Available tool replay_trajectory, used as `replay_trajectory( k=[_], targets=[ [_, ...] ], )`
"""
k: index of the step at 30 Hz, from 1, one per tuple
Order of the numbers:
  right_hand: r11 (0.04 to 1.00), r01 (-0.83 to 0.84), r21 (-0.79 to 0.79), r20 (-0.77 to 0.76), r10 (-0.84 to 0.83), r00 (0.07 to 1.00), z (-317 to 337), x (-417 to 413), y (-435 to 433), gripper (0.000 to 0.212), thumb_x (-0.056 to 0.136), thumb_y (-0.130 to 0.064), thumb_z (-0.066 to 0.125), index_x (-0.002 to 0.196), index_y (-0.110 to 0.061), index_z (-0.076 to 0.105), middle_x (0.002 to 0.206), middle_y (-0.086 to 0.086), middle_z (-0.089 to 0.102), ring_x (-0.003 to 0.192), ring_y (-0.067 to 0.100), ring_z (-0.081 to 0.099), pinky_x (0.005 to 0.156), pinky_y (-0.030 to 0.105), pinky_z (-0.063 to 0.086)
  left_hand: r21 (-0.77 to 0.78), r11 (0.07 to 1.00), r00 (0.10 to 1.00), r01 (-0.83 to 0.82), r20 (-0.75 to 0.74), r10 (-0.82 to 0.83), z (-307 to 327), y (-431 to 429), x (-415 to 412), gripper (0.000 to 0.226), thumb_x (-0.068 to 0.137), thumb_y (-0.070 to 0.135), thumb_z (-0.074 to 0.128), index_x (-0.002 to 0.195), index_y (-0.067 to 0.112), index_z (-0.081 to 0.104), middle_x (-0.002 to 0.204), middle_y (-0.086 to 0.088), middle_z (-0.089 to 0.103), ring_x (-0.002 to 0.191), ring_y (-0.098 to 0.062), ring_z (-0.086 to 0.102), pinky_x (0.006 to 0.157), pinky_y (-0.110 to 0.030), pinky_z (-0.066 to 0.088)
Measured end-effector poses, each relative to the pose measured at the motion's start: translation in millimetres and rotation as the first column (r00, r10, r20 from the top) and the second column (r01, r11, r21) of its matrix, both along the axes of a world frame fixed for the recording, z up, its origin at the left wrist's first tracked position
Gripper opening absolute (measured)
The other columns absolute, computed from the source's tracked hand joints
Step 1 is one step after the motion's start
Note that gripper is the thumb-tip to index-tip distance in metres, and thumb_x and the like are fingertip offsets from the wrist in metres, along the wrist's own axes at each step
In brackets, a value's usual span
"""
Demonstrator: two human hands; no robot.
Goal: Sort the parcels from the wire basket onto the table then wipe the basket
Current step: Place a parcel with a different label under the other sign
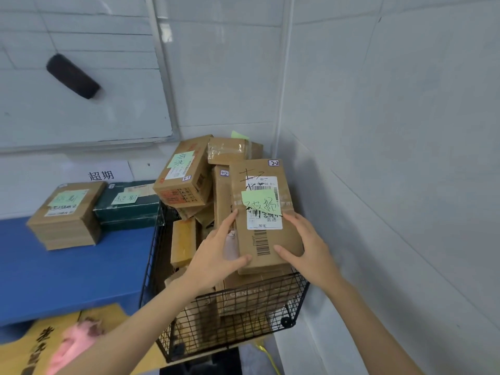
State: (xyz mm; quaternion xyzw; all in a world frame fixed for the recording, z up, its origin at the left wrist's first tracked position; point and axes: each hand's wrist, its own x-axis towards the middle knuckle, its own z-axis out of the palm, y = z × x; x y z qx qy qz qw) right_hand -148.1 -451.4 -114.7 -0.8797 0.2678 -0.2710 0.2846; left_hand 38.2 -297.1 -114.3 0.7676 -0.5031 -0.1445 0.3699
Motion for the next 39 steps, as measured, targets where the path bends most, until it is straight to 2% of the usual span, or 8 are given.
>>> replay_trajectory(
  k=[6, 10, 14, 18, 21, 26, 31, 39],
  targets=[
    [0.999, -0.016, -0.028, 0.098, 0.018, 0.995, 20.1, -1.3, 12.8, 0.075, 0.085, -0.045, 0.072, 0.148, -0.041, 0.032, 0.156, -0.021, 0.027, 0.133, -0.002, 0.035, 0.107, 0.03, 0.039, -0.126, 0.992, 1.0, -0.017, -0.011, 0.016, 16.4, 16.7, -7.6, 0.103, 0.076, 0.048, 0.075, 0.153, 0.048, 0.007, 0.145, 0.024, 0.044, 0.133, -0.002, 0.041, 0.11, -0.038, 0.04],
    [0.995, -0.078, -0.053, 0.162, 0.086, 0.983, 36.6, 2.3, 22.5, 0.078, 0.084, -0.043, 0.072, 0.148, -0.046, 0.029, 0.157, -0.022, 0.024, 0.137, 0.004, 0.036, 0.107, 0.044, 0.046, -0.193, 0.98, 0.999, -0.039, -0.015, 0.037, 35.9, 31.6, -11.4, 0.102, 0.08, 0.033, 0.079, 0.154, 0.044, 0.01, 0.139, 0.036, 0.041, 0.119, 0.015, 0.047, 0.099, -0.023, 0.043],
    [0.988, -0.123, -0.098, 0.173, 0.138, 0.975, 55.0, 11.3, 37.0, 0.08, 0.085, -0.037, 0.074, 0.146, -0.054, 0.024, 0.153, -0.02, 0.023, 0.129, -0.003, 0.036, 0.104, 0.039, 0.047, -0.242, 0.969, 0.998, -0.054, 0.013, 0.058, 54.9, 50.6, -13.1, 0.102, 0.081, 0.026, 0.079, 0.152, 0.049, 0.01, 0.14, 0.032, 0.043, 0.116, 0.01, 0.052, 0.089, -0.008, 0.043],
    [0.974, -0.165, -0.154, 0.126, 0.185, 0.975, 65.7, 20.6, 53.0, 0.079, 0.087, -0.038, 0.072, 0.145, -0.058, 0.022, 0.152, -0.017, 0.017, 0.13, 0.0, 0.034, 0.098, 0.038, 0.05, -0.245, 0.967, 0.988, -0.067, 0.119, 0.098, 69.5, 72.0, -14.2, 0.1, 0.081, 0.028, 0.078, 0.15, 0.055, 0.01, 0.152, 0.022, 0.035, 0.129, 0.0, 0.043, 0.098, -0.018, 0.042],
    [0.966, -0.187, -0.18, 0.076, 0.203, 0.976, 68.0, 25.2, 61.9, 0.065, 0.09, -0.041, 0.069, 0.144, -0.052, 0.034, 0.154, -0.018, 0.01, 0.136, 0.008, 0.032, 0.1, 0.039, 0.051, -0.263, 0.961, 0.977, -0.09, 0.165, 0.137, 74.2, 85.9, -17.4, 0.09, 0.081, 0.025, 0.077, 0.145, 0.054, 0.021, 0.15, 0.018, 0.034, 0.126, 0.008, 0.039, 0.094, -0.007, 0.039],
    [0.957, -0.206, -0.203, 0.064, 0.223, 0.973, 72.5, 24.3, 73.9, 0.06, 0.09, -0.042, 0.068, 0.143, -0.047, 0.039, 0.154, -0.017, 0.008, 0.131, 0.005, 0.031, 0.094, 0.032, 0.052, -0.269, 0.955, 0.969, -0.128, 0.17, 0.178, 74.8, 100.0, -24.8, 0.074, 0.08, 0.028, 0.078, 0.139, 0.04, 0.036, 0.151, 0.014, 0.032, 0.128, -0.008, 0.042, 0.1, -0.028, 0.049],
    [0.958, -0.214, -0.188, 0.085, 0.233, 0.969, 77.6, 18.6, 81.8, 0.058, 0.089, -0.039, 0.07, 0.141, -0.043, 0.043, 0.156, -0.014, 0.011, 0.119, -0.004, 0.026, 0.094, 0.029, 0.05, -0.272, 0.951, 0.968, -0.145, 0.161, 0.194, 73.3, 104.2, -31.0, 0.076, 0.074, 0.043, 0.072, 0.141, 0.039, 0.035, 0.154, 0.012, 0.031, 0.132, -0.011, 0.042, 0.099, -0.033, 0.051],
    [0.96, -0.231, -0.159, 0.099, 0.249, 0.963, 78.5, 17.9, 92.8, 0.056, 0.089, -0.037, 0.071, 0.139, -0.037, 0.046, 0.157, -0.008, 0.013, 0.135, 0.014, 0.037, 0.096, 0.029, 0.049, -0.288, 0.946, 0.962, -0.146, 0.183, 0.204, 70.1, 114.2, -33.5, 0.059, 0.076, 0.047, 0.07, 0.124, 0.056, 0.036, 0.151, 0.019, 0.034, 0.141, -0.014, 0.035, 0.101, -0.042, 0.051]
  ],
)
